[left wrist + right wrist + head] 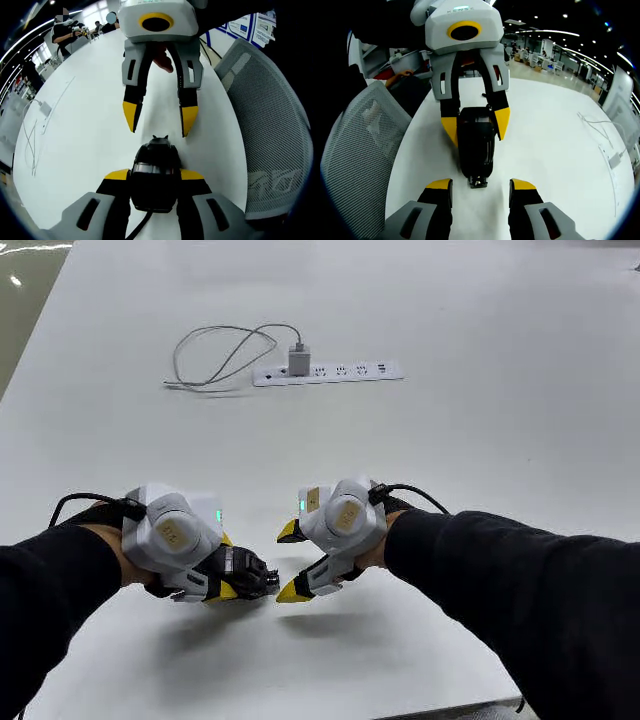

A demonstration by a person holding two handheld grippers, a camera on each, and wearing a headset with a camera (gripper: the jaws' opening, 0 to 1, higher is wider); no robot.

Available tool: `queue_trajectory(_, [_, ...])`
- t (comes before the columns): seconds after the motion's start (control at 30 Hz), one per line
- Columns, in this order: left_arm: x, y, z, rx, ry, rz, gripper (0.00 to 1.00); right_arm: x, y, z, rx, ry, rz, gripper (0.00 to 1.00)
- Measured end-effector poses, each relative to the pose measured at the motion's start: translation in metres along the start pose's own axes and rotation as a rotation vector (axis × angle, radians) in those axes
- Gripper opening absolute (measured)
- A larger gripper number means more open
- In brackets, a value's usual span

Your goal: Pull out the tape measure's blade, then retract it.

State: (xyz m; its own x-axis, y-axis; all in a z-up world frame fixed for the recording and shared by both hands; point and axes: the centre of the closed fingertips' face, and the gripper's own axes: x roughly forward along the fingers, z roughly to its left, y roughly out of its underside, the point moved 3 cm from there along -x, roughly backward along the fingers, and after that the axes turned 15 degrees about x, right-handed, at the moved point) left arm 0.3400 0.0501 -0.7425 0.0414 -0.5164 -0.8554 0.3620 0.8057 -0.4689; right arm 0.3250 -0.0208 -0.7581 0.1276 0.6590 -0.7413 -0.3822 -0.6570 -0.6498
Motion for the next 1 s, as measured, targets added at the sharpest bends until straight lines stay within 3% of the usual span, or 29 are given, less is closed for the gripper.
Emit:
queue_trajectory(0.13, [0.0, 0.001, 0.0, -0.014, -0.005, -0.02, 0.3, 0.004, 0.0, -0.003, -0.005, -0.001, 0.015, 0.35])
queue_trajectory(0.43, [0.0, 0.0, 0.0, -0.014, -0.007, -0.016, 0.3, 0.013, 0.003, 0.002, -0.031, -0.011, 0.045, 0.27])
queue_trajectory(0.57, [0.0, 0.001, -0.001, -0.012, -0.012, -0.017, 0.3, 0.018, 0.009, 0.0, -0.064, 0.023, 0.08, 0.15])
queue_trajectory(0.8, [0.0, 0.0, 0.0, -0.015, -0.011, -0.018, 0.3, 0.023, 0.008, 0.001, -0.04, 0.017, 0.071, 0.12])
queue_trajectory(1.0, [0.0, 0.001, 0.0, -0.015, -0.013, -0.018, 0.3, 0.025, 0.007, 0.001, -0.027, 0.022, 0.115, 0.1])
